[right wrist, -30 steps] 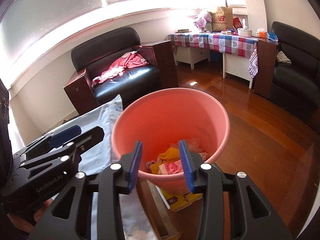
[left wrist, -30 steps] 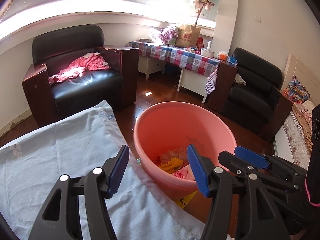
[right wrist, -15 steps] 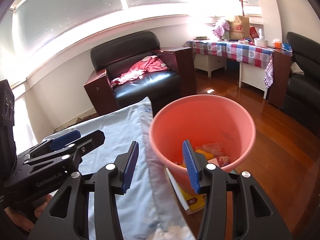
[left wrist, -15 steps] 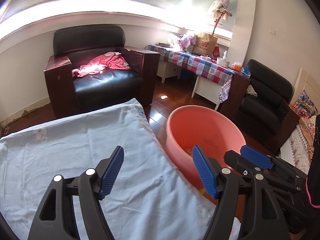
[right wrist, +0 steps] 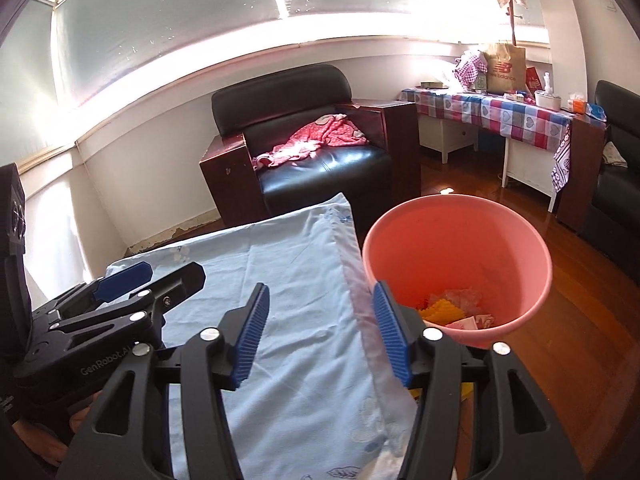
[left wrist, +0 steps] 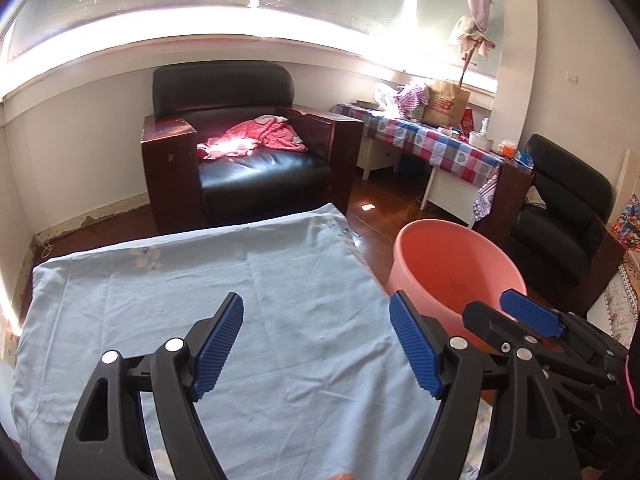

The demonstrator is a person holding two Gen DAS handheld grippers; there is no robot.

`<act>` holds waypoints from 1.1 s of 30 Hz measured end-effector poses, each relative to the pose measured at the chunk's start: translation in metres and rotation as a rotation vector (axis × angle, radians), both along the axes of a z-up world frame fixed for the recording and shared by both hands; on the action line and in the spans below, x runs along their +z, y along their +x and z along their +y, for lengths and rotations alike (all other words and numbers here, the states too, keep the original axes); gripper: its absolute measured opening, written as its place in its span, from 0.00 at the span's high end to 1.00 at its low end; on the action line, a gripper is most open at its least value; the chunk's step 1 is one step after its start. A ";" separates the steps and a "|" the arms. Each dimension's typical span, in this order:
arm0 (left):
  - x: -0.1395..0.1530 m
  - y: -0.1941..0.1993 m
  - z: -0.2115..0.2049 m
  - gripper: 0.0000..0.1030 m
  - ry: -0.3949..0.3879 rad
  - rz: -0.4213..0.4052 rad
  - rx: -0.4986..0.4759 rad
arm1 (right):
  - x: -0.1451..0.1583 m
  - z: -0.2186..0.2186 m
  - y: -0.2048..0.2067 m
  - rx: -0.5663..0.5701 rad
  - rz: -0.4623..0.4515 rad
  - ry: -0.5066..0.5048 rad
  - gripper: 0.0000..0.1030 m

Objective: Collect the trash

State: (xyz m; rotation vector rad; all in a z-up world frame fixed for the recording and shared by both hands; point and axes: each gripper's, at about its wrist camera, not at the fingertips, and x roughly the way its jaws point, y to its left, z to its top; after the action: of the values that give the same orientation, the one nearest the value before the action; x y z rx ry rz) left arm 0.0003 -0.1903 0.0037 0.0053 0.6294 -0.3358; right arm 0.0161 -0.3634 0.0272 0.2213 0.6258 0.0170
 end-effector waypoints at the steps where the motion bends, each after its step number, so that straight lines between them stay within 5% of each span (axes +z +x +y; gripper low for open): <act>1: 0.000 0.000 0.002 0.28 -0.001 0.003 0.007 | 0.000 0.002 0.000 0.002 -0.001 -0.001 0.46; 33: -0.008 -0.014 0.032 0.28 -0.017 0.010 0.068 | 0.000 0.041 -0.014 0.019 -0.040 -0.062 0.46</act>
State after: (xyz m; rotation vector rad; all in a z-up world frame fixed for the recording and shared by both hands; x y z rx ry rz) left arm -0.0140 -0.1582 -0.0048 -0.0336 0.6355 -0.2753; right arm 0.0022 -0.3225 0.0269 0.1541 0.5877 0.0205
